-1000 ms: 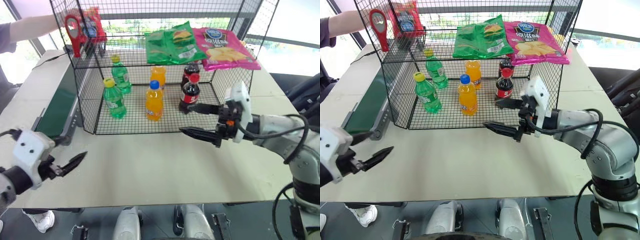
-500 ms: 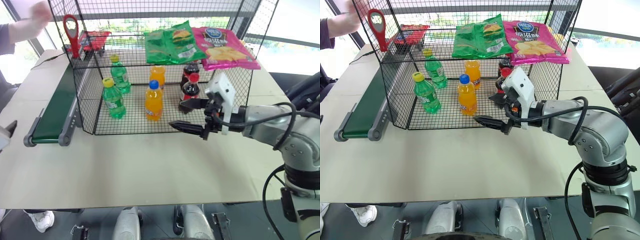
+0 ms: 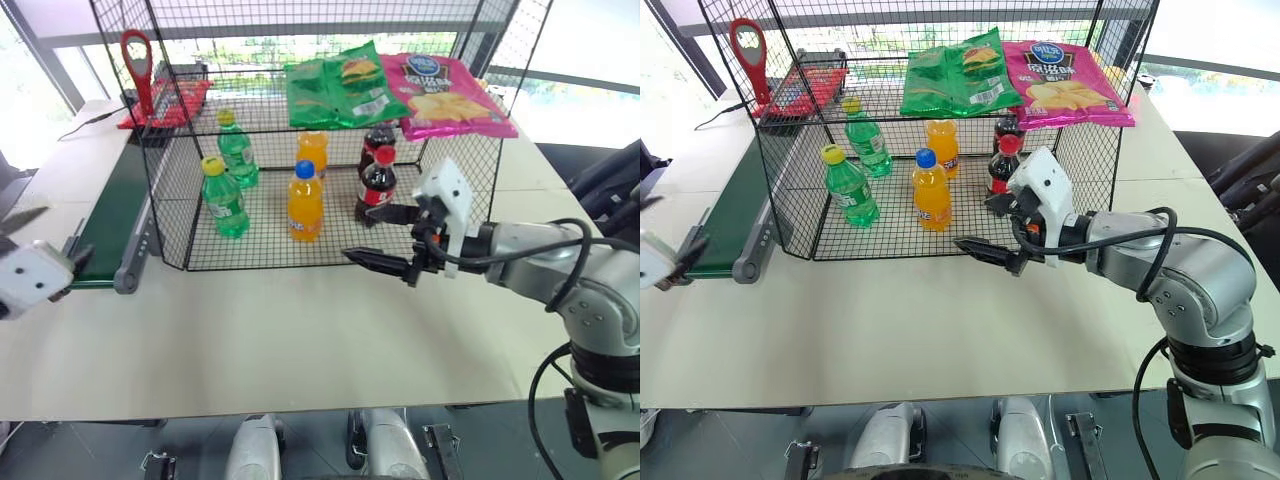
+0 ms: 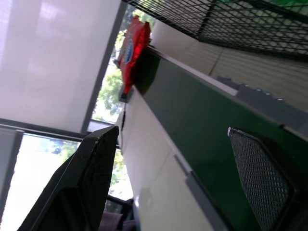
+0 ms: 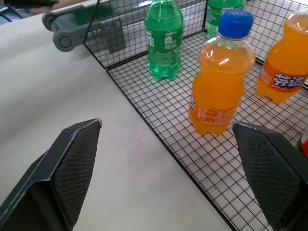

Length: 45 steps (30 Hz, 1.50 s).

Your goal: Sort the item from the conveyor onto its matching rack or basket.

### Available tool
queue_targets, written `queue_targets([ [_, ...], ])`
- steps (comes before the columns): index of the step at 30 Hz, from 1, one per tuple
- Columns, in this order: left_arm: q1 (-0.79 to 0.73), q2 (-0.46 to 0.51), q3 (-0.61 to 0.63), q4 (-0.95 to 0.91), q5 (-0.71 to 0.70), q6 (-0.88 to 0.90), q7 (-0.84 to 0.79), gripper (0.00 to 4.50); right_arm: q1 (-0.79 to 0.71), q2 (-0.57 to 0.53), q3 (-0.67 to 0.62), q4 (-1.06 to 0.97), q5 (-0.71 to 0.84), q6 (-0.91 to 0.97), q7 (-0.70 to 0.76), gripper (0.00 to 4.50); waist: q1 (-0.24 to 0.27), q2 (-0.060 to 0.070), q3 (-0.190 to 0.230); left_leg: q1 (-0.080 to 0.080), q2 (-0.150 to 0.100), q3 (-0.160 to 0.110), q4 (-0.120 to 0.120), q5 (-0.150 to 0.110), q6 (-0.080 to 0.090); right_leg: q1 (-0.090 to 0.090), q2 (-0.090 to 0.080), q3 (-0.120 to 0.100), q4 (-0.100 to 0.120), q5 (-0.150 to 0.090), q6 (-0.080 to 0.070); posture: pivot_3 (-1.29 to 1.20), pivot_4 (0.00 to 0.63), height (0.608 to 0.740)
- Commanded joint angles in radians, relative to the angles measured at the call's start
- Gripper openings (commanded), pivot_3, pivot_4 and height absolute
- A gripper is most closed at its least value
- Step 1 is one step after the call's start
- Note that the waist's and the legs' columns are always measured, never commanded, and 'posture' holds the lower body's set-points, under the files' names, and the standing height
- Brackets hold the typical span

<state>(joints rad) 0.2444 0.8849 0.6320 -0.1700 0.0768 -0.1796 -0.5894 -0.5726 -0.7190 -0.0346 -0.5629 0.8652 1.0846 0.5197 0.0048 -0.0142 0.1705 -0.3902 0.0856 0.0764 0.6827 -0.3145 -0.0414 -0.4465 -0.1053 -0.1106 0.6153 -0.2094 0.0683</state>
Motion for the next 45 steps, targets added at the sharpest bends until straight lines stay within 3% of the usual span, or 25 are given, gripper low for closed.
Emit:
queue_targets([
  [1, 0.002, -0.011, 0.033, -0.028, -0.018, 0.019, 0.011, 3.83, 0.005, -0.014, -0.030, -0.034, -0.010, -0.026, 0.003, 4.50, 0.001, 0.000, 0.000, 0.000, 0.000, 0.000, 0.000, 0.000, 0.000, 0.000, 0.000, 0.000, 0.000, 0.000, 0.000, 0.00, 0.150, 0.740],
  [11, -0.019, -0.022, -0.012, 0.002, 0.004, 0.021, 0.027, 3.83, 0.061, -0.019, -0.025, -0.050, -0.030, -0.067, 0.041, 4.50, 0.008, 0.000, 0.000, 0.000, 0.000, 0.000, 0.000, 0.000, 0.000, 0.000, 0.000, 0.000, 0.000, 0.000, 0.000, 0.00, 0.150, 0.740],
  [27, -0.311, 0.078, -0.254, 0.275, 0.176, -0.027, 0.144, 3.83, 0.133, -0.019, -0.055, -0.092, -0.045, -0.073, -0.010, 4.50, 0.006, 0.000, 0.000, 0.000, 0.000, 0.000, 0.000, 0.000, 0.000, 0.000, 0.000, 0.000, 0.001, 0.000, 0.000, 0.00, 0.150, 0.740],
  [40, -0.337, 0.088, -0.310, 0.298, 0.191, -0.008, 0.172, 3.83, 0.154, -0.026, -0.075, -0.114, -0.030, -0.065, -0.032, 4.50, 0.006, 0.000, 0.000, 0.000, 0.000, 0.000, 0.000, 0.000, 0.000, 0.000, 0.000, 0.000, 0.001, 0.000, 0.000, 0.00, 0.150, 0.740],
  [43, -0.297, 0.089, -0.277, 0.270, 0.185, -0.010, 0.177, 2.94, 0.157, -0.029, -0.077, -0.113, -0.032, -0.067, -0.031, 4.50, 0.005, 0.000, 0.000, 0.000, 0.000, 0.000, 0.000, 0.000, 0.000, 0.000, 0.000, 0.000, 0.001, 0.000, 0.000, 0.00, 0.150, 0.740],
  [45, -0.272, 0.091, -0.254, 0.246, 0.182, -0.010, 0.181, 1.97, 0.157, -0.030, -0.075, -0.108, -0.037, -0.071, -0.029, 4.50, 0.004, 0.000, 0.000, 0.000, 0.000, 0.000, 0.000, 0.000, 0.000, 0.000, 0.000, 0.000, 0.001, 0.000, 0.000, 0.00, 0.150, 0.740],
])
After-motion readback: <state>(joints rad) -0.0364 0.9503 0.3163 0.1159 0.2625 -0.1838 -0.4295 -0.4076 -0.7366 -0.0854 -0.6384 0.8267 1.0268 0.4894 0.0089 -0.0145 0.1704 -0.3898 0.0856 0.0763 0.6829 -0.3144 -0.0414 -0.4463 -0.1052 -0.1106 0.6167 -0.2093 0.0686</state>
